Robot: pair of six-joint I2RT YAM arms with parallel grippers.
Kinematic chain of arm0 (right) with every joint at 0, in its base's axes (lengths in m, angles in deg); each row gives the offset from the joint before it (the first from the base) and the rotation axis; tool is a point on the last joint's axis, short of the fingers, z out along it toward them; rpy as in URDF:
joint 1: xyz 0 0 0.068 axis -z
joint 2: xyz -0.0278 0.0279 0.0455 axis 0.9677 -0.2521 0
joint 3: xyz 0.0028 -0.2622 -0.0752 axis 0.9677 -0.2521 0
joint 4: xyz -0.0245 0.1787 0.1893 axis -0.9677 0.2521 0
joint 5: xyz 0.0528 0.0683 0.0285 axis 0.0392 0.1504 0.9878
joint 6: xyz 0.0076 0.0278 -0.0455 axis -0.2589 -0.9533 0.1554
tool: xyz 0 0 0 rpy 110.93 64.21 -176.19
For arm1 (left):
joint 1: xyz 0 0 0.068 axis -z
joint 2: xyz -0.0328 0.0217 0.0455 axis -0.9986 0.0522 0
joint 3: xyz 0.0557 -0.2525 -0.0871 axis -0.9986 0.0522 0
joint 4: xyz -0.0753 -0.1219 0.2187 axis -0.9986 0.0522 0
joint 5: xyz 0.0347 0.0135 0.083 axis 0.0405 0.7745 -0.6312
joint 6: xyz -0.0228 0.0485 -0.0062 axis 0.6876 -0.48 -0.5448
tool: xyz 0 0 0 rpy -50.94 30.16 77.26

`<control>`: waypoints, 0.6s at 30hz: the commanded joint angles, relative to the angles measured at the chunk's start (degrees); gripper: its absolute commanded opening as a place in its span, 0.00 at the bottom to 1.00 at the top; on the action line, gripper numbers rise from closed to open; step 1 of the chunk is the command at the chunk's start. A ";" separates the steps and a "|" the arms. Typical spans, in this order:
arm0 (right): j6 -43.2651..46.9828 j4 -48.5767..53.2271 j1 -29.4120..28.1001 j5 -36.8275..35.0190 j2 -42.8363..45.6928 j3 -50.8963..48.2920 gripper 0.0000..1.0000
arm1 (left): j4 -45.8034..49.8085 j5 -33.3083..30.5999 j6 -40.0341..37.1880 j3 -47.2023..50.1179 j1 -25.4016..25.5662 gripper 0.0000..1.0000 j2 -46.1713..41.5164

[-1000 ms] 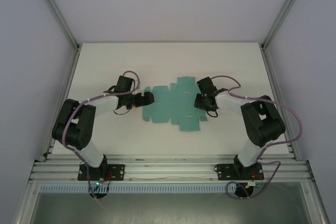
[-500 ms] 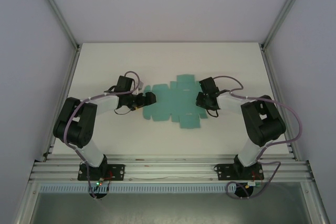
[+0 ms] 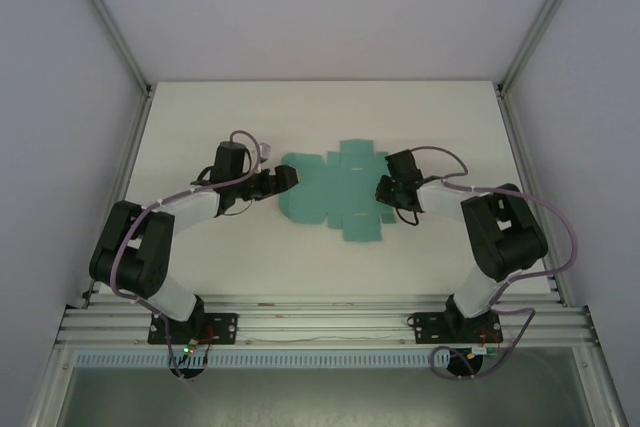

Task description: Assemble paper box

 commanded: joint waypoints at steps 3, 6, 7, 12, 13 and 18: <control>0.93 8.84 0.17 2.22 -4.63 -4.28 0.22 | 5.41 -4.84 -2.69 -2.13 0.43 0.83 4.56; 1.04 8.25 0.14 2.67 -4.63 -4.47 0.22 | 4.11 -4.61 -2.12 -1.99 0.42 0.81 6.64; 1.06 8.08 0.16 2.86 -4.62 -4.47 0.22 | 3.61 -4.33 -1.98 -2.08 0.41 0.77 7.38; 1.39 7.68 0.12 3.23 -4.63 -4.44 0.22 | -1.53 -2.25 -0.18 -1.81 0.39 0.62 9.99; 1.63 7.67 0.10 3.21 -4.67 -4.51 0.22 | -2.30 -2.05 -0.19 -1.82 0.37 0.58 10.25; 2.16 7.42 0.26 3.21 -4.55 -4.26 0.22 | -5.43 -1.41 1.58 -2.58 0.38 0.37 11.20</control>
